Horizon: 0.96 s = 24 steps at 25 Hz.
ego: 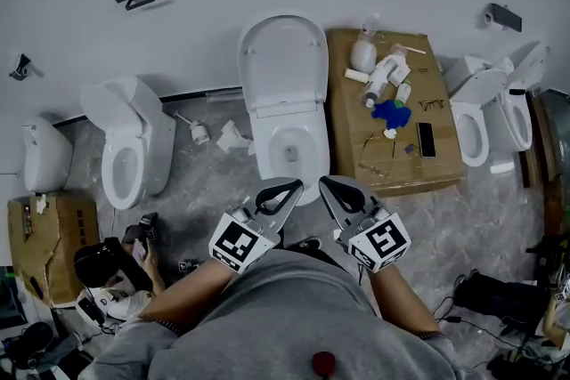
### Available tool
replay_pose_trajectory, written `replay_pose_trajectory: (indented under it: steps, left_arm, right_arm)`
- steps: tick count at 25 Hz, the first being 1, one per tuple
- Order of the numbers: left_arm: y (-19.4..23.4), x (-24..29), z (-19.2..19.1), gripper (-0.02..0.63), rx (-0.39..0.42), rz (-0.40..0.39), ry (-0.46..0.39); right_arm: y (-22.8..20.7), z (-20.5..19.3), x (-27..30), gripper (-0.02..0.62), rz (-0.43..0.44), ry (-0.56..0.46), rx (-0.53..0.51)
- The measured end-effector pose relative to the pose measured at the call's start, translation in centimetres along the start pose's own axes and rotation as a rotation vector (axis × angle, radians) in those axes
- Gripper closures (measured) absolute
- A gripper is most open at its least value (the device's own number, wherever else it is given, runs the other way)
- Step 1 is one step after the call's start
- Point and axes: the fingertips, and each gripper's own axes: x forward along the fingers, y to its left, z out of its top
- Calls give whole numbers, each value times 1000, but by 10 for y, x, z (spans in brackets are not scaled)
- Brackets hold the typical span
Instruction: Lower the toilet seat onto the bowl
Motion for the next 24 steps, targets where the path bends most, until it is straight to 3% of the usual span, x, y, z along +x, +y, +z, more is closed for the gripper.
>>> replay_pose_trajectory:
  steps: [24]
  left_arm:
    - [6, -14, 0, 595, 29, -2, -18]
  right_arm:
    - [29, 10, 7, 581, 32, 13, -45]
